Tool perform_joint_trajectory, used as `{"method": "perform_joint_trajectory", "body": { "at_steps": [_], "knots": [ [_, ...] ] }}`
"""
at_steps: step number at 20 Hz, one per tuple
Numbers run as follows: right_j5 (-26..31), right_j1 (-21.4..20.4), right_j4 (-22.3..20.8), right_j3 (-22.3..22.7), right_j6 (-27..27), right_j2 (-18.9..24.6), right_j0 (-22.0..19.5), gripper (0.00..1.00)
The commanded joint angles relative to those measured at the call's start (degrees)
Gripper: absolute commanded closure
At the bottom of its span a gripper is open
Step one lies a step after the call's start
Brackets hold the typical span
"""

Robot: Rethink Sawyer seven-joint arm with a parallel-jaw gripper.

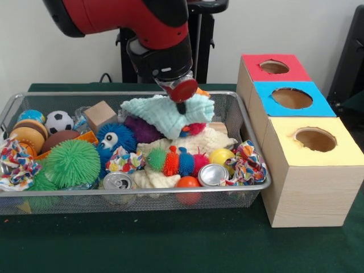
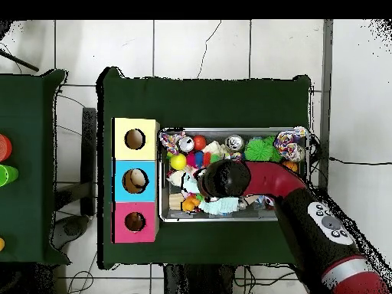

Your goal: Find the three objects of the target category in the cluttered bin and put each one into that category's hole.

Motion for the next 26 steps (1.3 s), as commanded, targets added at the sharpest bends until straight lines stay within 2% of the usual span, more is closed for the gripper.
{"method": "perform_joint_trajectory", "body": {
  "at_steps": [1,6,16,26],
  "knots": [
    [1.51,0.51,1.97,6.2,17.92,-3.8,0.72,1.0],
    [3.75,2.26,3.04,2.82,15.82,-4.4,0.87,1.0],
    [10.45,8.04,3.31,-8.31,11.79,-5.89,2.9,1.0],
    [16.9,13.85,3.01,-18.94,9.95,-6.36,5.32,1.0]
  ]
}}
